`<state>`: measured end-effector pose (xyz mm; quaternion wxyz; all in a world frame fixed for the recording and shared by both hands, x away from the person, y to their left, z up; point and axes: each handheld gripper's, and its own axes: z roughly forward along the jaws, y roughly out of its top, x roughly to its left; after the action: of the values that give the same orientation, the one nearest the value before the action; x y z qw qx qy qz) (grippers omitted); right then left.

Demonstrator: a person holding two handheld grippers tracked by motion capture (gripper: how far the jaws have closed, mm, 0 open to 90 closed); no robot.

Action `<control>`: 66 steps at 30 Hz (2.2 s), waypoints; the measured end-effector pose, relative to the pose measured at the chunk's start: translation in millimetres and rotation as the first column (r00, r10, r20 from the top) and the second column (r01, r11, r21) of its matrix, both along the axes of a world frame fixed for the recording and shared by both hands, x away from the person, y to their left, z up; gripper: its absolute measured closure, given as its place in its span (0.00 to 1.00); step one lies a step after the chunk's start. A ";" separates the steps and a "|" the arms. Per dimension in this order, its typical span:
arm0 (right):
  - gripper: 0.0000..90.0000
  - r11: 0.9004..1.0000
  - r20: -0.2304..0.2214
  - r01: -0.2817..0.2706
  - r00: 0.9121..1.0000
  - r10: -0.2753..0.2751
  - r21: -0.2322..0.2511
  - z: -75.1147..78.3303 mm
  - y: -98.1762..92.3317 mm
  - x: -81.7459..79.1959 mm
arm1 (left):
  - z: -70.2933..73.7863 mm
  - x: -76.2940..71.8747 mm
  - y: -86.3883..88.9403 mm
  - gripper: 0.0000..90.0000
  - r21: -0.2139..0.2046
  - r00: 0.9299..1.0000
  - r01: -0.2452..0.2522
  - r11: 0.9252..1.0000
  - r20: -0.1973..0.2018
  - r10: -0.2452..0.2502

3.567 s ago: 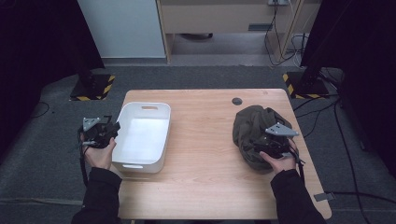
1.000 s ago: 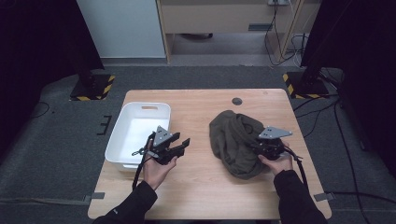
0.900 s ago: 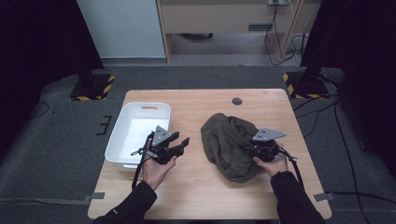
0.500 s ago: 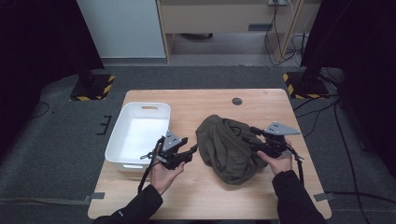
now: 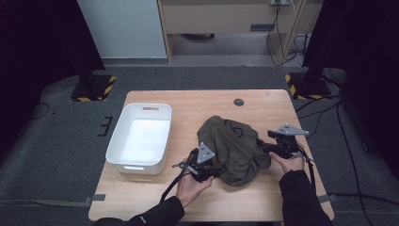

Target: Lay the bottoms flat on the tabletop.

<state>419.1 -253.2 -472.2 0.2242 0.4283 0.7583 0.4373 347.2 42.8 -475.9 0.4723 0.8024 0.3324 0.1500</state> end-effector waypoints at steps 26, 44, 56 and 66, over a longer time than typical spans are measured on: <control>0.86 0.993 -0.113 -0.106 0.988 0.101 -0.043 -15.2 11.6 -1.6 | -13.2 10.7 -22.2 0.99 0.198 0.992 -0.022 0.980 -0.120 0.047; 0.87 0.991 -0.135 -0.103 0.987 0.092 -0.082 -14.8 12.1 -2.4 | 4.9 18.2 61.1 0.98 0.174 0.973 -0.200 0.964 -0.083 0.217; 0.39 0.997 -0.042 0.081 0.996 -0.080 0.019 -11.7 -2.8 14.3 | 21.7 -0.9 51.3 0.58 0.005 0.991 -0.129 0.992 0.027 0.129; 0.28 0.993 -0.131 0.093 0.988 -0.083 0.071 -30.8 1.3 31.3 | -1.6 -3.6 26.7 0.35 0.058 0.998 -0.043 0.997 0.046 0.040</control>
<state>450.4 -252.0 -503.1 0.1778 0.4968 0.7341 0.4274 343.5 69.5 -477.6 0.4524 0.8054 0.3339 0.1876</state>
